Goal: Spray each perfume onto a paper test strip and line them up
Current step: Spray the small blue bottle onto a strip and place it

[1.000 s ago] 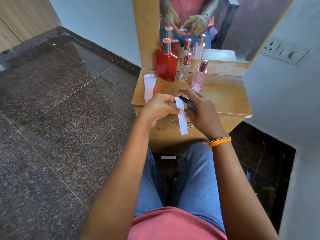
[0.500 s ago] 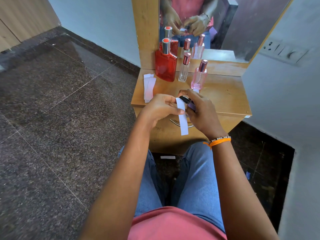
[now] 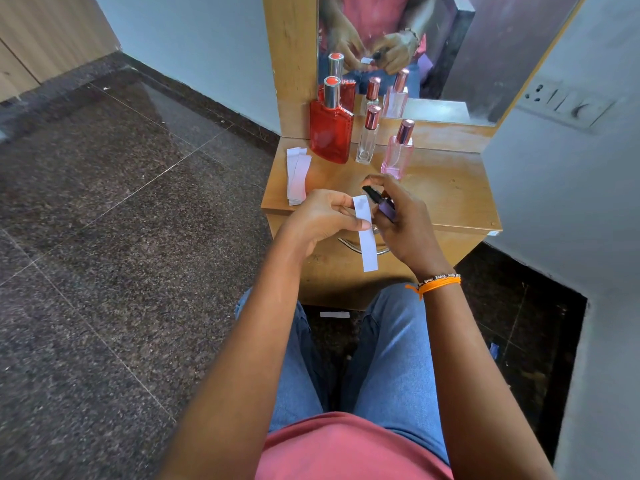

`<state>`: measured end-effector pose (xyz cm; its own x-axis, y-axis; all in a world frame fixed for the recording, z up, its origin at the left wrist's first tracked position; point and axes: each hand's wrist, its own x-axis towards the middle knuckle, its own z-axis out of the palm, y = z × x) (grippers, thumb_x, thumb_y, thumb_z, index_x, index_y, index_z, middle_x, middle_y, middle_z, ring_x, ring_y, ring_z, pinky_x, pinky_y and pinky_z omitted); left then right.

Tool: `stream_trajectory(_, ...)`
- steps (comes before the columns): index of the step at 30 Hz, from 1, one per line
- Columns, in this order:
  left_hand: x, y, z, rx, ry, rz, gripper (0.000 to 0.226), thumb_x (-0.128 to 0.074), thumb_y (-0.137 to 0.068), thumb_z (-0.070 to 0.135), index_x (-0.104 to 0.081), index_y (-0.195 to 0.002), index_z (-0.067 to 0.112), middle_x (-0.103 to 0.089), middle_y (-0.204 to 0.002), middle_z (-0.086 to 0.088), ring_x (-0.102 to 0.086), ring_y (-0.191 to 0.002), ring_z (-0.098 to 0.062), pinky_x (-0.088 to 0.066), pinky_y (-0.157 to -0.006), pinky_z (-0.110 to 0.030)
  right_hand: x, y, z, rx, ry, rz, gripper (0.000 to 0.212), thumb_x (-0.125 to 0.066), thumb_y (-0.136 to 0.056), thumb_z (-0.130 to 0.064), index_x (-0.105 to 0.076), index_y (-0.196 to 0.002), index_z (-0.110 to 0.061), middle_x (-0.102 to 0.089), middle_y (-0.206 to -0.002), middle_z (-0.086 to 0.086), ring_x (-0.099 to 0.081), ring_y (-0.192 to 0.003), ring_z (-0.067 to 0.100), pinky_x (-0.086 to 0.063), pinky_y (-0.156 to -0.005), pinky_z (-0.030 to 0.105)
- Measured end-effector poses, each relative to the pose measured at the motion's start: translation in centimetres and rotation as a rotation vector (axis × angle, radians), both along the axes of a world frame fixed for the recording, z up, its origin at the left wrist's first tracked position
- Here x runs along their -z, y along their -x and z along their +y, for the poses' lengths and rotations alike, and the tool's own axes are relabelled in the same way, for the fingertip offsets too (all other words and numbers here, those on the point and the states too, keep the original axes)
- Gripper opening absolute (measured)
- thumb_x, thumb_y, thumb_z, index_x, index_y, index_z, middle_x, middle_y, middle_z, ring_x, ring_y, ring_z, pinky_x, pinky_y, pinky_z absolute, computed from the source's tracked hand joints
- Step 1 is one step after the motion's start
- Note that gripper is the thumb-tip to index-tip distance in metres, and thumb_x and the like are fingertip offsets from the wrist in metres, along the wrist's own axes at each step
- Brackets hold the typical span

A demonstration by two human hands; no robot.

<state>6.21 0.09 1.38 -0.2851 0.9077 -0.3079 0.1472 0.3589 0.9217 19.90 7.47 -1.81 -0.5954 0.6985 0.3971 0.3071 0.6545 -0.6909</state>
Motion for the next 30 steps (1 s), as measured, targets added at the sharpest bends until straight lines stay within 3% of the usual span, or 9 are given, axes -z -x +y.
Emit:
stream_trajectory(3,0.0,-0.1,0.1,-0.007,0.021,0.023,0.03,-0.077,-0.073,0.012,-0.07,-0.103,0.014,-0.071,-0.08,0.009,-0.064,-0.07,0.002,-0.042,-0.059,-0.012,-0.4,-0.1,-0.1,0.054,0.255,0.1,0.049,-0.058,-0.083,0.005,-0.05,-0.123,-0.021,-0.059,-0.084,0.003,-0.055,-0.066,0.01,-0.051,-0.063,0.018)
stream_trajectory(5,0.1,-0.2,0.1,-0.017,0.031,0.04,0.034,-0.076,-0.074,0.013,-0.068,-0.107,0.013,-0.069,-0.081,0.009,-0.063,-0.074,0.0,-0.04,-0.06,-0.014,-0.8,-0.2,-0.3,0.074,0.533,0.234,0.041,-0.058,-0.087,0.001,-0.049,-0.121,-0.021,-0.058,-0.079,0.014,-0.052,-0.054,0.01,-0.047,-0.049,0.021)
stream_trajectory(8,0.2,-0.3,0.3,-0.043,0.015,0.074,0.036,-0.077,-0.073,0.012,-0.068,-0.108,0.013,-0.067,-0.077,0.008,-0.061,-0.072,-0.001,-0.039,-0.059,-0.015,-1.1,-0.4,-0.4,0.078,0.836,0.401,0.031,-0.058,-0.089,-0.001,-0.051,-0.115,-0.015,-0.055,-0.071,0.0,-0.038,-0.04,0.0,-0.032,-0.038,0.014)
stream_trajectory(11,0.4,-0.5,0.6,-0.053,0.008,0.086,0.036,-0.077,-0.072,0.011,-0.067,-0.108,0.014,-0.068,-0.077,0.005,-0.061,-0.074,-0.002,-0.04,-0.061,-0.018,-1.1,-0.7,-0.2,0.051,0.932,0.421,0.029,-0.059,-0.089,-0.002,-0.051,-0.116,-0.011,-0.051,-0.075,0.002,-0.034,-0.04,0.001,-0.03,-0.038,0.013)
stream_trajectory(15,0.7,-1.0,1.5,-0.032,-0.02,0.099,0.04,-0.078,-0.071,0.015,-0.067,-0.109,0.014,-0.071,-0.088,0.0,-0.065,-0.084,-0.011,-0.047,-0.069,-0.022,-0.9,-0.7,0.0,0.123,0.931,0.419,0.036,-0.062,-0.087,0.0,-0.05,-0.12,-0.006,-0.05,-0.073,0.002,-0.036,-0.04,0.001,-0.03,-0.038,0.014)
stream_trajectory(18,1.2,-1.3,2.4,-0.049,-0.055,0.135,0.042,-0.079,-0.07,0.023,-0.065,-0.109,0.017,-0.069,-0.09,0.004,-0.063,-0.085,-0.006,-0.047,-0.072,-0.022,-0.7,-1.3,0.8,0.216,0.855,0.458,0.031,-0.064,-0.085,0.0,-0.051,-0.11,-0.013,-0.051,-0.074,-0.001,-0.04,-0.041,-0.002,-0.034,-0.041,0.013)
stream_trajectory(24,2.9,-1.3,4.8,-0.248,-0.103,0.429,0.041,-0.069,-0.082,0.02,-0.056,-0.12,0.016,-0.059,-0.109,-0.003,-0.056,-0.097,-0.015,-0.045,-0.078,-0.026,0.4,-3.3,5.0,0.532,0.537,0.401,0.033,-0.067,-0.082,-0.006,-0.051,-0.109,-0.016,-0.058,-0.103,0.007,-0.056,-0.078,0.008,-0.048,-0.064,0.011)
stream_trajectory(27,3.4,-1.4,5.7,-0.279,-0.108,0.52,0.041,-0.064,-0.085,0.02,-0.054,-0.125,0.017,-0.056,-0.112,-0.004,-0.053,-0.097,-0.014,-0.04,-0.076,-0.024,1.0,-2.8,6.8,0.574,0.44,0.298,0.036,-0.069,-0.081,-0.007,-0.052,-0.113,-0.008,-0.056,-0.102,0.0,-0.059,-0.092,0.015,-0.054,-0.083,0.027)
stream_trajectory(30,3.9,-1.6,6.3,-0.281,-0.105,0.574,0.034,-0.062,-0.087,0.022,-0.058,-0.121,0.019,-0.06,-0.111,-0.004,-0.056,-0.096,-0.016,-0.045,-0.076,-0.028,1.6,-1.9,8.1,0.602,0.343,0.22,0.033,-0.068,-0.082,-0.008,-0.053,-0.111,-0.009,-0.059,-0.098,0.001,-0.058,-0.088,0.013,-0.053,-0.08,0.029)
